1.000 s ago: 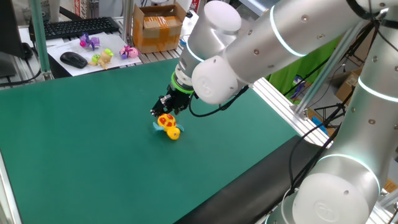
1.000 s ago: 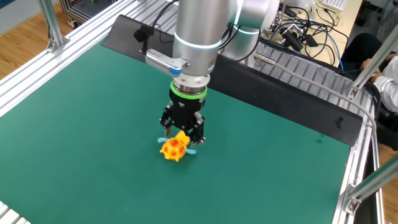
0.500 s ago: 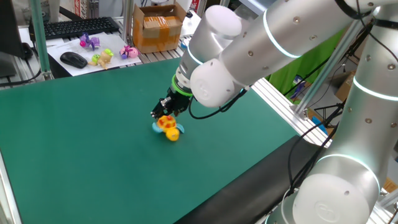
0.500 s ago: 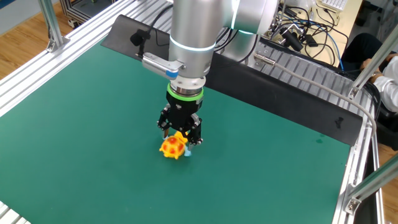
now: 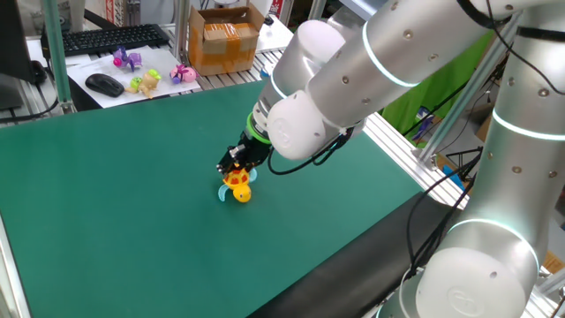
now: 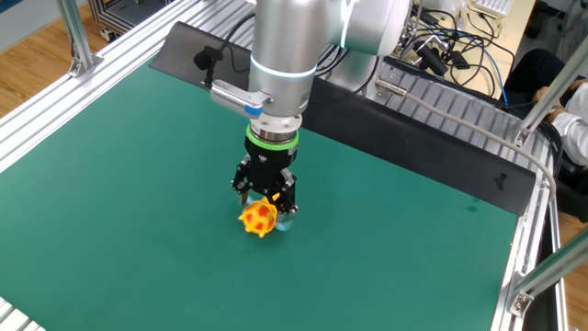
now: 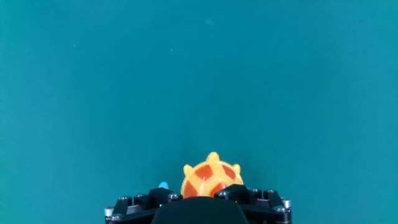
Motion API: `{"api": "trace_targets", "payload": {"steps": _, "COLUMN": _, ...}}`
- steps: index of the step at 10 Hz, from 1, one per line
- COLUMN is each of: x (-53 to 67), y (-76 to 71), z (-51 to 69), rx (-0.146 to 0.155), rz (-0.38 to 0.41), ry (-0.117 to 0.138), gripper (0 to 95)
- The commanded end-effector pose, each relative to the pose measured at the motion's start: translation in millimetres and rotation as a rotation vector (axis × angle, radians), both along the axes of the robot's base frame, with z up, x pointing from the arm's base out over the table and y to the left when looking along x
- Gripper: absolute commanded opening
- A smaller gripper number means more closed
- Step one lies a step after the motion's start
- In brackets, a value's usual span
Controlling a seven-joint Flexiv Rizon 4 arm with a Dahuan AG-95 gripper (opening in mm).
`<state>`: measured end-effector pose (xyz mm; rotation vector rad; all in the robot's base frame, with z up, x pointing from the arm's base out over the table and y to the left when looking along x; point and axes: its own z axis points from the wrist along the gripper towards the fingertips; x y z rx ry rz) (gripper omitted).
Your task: Grasp the moving object
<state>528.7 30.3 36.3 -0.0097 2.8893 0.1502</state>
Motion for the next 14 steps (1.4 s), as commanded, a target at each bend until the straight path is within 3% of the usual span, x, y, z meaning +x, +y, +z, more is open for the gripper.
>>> {"api": "trace_targets", "payload": {"steps": 1, "x": -3.0, "y": -0.4, "z": -1.0, "rx": -0.004, "rz": -0.006, "ry": -0.007, "gripper": 57.0}}
{"api": "trace_targets", "payload": {"steps": 3, "x": -3.7, "y": -0.1, "z": -1.6, "rx": -0.003, "rz": -0.010, "ry": -0.014, "gripper": 57.0}}
{"api": "trace_targets", "payload": {"steps": 5, "x": -6.8, "y": 1.9, "z": -5.0, "rx": 0.001, "rz": -0.034, "ry": -0.072, "gripper": 57.0}}
{"api": "trace_targets", "payload": {"steps": 6, "x": -10.9, "y": 3.3, "z": -12.3, "rx": 0.003, "rz": -0.046, "ry": -0.104, "gripper": 57.0}}
{"api": "trace_targets", "payload": {"steps": 7, "x": -12.8, "y": 4.0, "z": -15.1, "rx": 0.005, "rz": -0.054, "ry": -0.114, "gripper": 57.0}}
{"api": "trace_targets", "payload": {"steps": 8, "x": -13.1, "y": 5.2, "z": -14.9, "rx": 0.008, "rz": -0.065, "ry": -0.121, "gripper": 76.0}}
{"api": "trace_targets", "payload": {"steps": 10, "x": -9.7, "y": 12.5, "z": -2.8, "rx": 0.018, "rz": -0.091, "ry": -0.118, "gripper": 76.0}}
{"api": "trace_targets", "payload": {"steps": 12, "x": -11.2, "y": 15.0, "z": -9.7, "rx": 0.019, "rz": -0.093, "ry": -0.120, "gripper": 38.0}}
{"api": "trace_targets", "payload": {"steps": 14, "x": -11.5, "y": 14.8, "z": -11.2, "rx": 0.017, "rz": -0.085, "ry": -0.116, "gripper": 38.0}}
